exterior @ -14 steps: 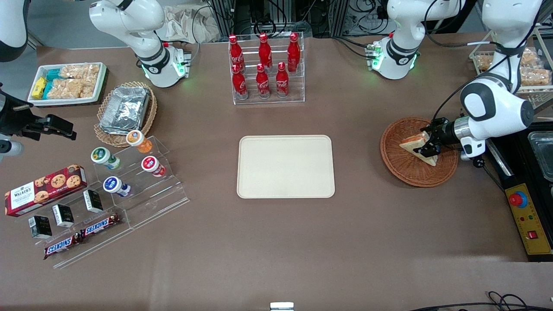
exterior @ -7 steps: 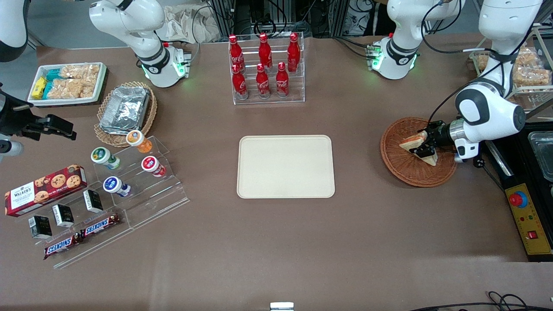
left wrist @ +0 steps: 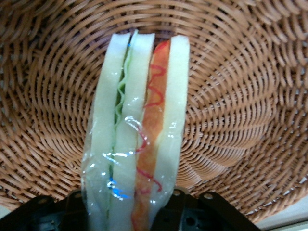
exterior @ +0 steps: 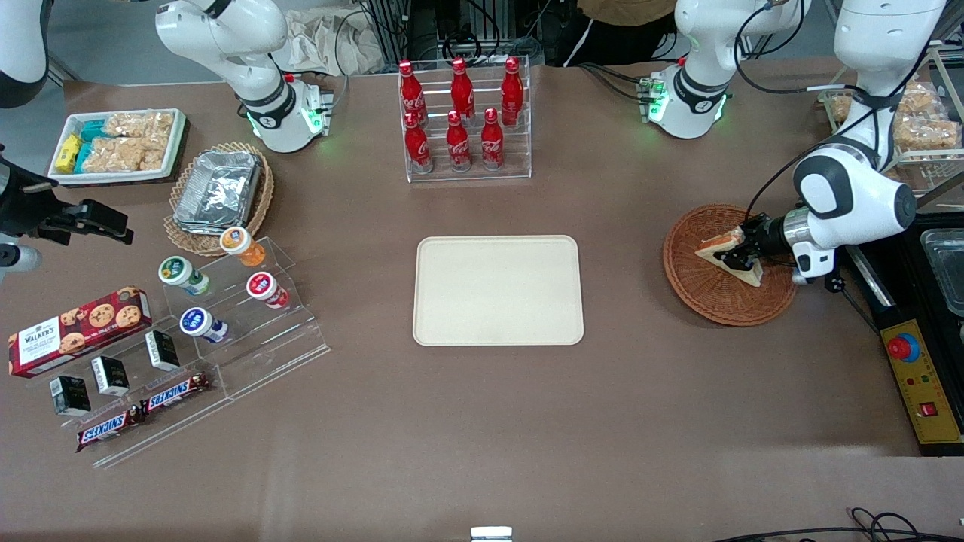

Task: Place sandwich from basket to tray
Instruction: 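Lower the left gripper and grasp the wrapped sandwich in the basket, then lift the sandwich out of the basket with the left gripper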

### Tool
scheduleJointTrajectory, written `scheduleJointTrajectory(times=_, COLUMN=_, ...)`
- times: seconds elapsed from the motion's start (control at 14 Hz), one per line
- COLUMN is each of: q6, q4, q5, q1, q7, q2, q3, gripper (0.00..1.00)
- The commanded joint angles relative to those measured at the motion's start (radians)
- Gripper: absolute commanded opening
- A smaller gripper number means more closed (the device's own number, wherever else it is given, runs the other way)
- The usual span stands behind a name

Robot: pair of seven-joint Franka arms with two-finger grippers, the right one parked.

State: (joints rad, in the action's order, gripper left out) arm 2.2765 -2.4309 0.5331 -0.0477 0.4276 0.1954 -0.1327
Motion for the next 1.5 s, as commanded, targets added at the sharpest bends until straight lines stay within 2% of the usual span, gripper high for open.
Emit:
scheduleJointTrajectory(times=0.0, q6=-0.041, q4=0.018, q5=0.005, q1=0.009, q7=-0.006, q2=-0.048, q3=0.002, gripper=0.32)
scheduleJointTrajectory(times=0.14, q6=-0.112, q4=0.036, q5=-0.013, q1=0.008, q7=-0.006, q2=-0.091, q3=-0.001, gripper=0.32)
scheduleJointTrajectory(times=0.43, q6=-0.253, q4=0.107, q5=-0.138, q1=0.005, q7=0.052, q2=-0.165, q3=-0.001, gripper=0.32)
scheduleJointTrajectory(times=0.57, q6=-0.387, q4=0.206, q5=-0.211, q1=0.005, q7=0.092, q2=-0.177, q3=-0.001, gripper=0.32)
scheduleJointTrajectory(times=0.86, q6=-0.676, q4=0.455, q5=-0.291, q1=0.011, q7=0.099, q2=-0.171, q3=0.004, gripper=0.32)
scheduleJointTrajectory(times=1.14, q6=-0.845, q4=0.637, q5=-0.301, q1=0.017, q7=0.089, q2=-0.162, q3=0.056, gripper=0.32)
scheduleJointTrajectory(times=1.43, q6=-0.881, q4=0.681, q5=-0.301, q1=0.017, q7=0.091, q2=-0.162, q3=0.192, gripper=0.32)
